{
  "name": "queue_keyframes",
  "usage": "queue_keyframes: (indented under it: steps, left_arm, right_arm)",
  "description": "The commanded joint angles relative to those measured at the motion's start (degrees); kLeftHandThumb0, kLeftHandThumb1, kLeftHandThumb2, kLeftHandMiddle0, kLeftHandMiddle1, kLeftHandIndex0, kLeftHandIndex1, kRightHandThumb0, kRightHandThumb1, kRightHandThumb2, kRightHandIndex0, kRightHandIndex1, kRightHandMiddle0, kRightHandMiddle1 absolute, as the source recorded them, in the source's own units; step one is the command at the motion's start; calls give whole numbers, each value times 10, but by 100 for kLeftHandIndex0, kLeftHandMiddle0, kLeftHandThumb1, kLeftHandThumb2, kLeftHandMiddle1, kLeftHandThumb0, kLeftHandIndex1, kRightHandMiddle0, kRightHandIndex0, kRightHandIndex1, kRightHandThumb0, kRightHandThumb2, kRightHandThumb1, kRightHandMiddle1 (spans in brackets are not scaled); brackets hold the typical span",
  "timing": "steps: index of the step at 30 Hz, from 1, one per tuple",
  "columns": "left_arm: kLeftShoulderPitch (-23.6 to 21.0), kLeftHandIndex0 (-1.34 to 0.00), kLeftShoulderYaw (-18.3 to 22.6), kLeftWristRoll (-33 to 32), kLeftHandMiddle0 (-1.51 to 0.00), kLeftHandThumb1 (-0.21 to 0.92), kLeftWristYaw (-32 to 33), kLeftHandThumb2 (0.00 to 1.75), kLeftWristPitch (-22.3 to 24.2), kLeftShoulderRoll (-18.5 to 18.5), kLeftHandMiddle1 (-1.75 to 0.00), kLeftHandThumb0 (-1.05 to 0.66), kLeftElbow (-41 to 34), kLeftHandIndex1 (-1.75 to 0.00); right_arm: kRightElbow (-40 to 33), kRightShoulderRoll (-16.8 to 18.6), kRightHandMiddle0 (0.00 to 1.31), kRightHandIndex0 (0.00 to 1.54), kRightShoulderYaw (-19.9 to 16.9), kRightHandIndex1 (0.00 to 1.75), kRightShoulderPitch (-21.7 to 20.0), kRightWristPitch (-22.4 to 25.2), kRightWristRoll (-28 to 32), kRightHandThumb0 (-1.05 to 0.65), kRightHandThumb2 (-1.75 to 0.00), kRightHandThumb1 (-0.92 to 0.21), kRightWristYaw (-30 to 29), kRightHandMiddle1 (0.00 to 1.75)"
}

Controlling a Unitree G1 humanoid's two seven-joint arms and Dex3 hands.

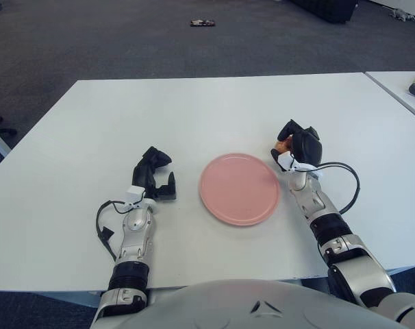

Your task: Put the apple into the plate.

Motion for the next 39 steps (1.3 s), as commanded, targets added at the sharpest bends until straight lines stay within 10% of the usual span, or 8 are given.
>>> queue_keyframes:
  steps: [1, 25, 39]
  left_arm:
    - [15, -68, 2, -2, -91, -7, 0, 175, 27, 2, -175, -1, 30, -170]
    - [15, -70, 0, 4, -92, -8, 4, 175, 7, 2, -175, -1, 36, -166]
    - [17, -70, 0, 1, -92, -8, 6, 175, 10, -1, -175, -1, 32, -167]
  right_arm:
    - [-26, 3, 68, 96, -9, 163, 0, -16, 4, 0, -173, 8, -12, 175]
    - [-67, 12, 67, 95, -22, 163, 23, -84, 5, 0, -173, 8, -57, 175]
    - [-47, 9, 67, 95, -32, 163, 25, -231, 12, 0, -173, 8, -96, 175]
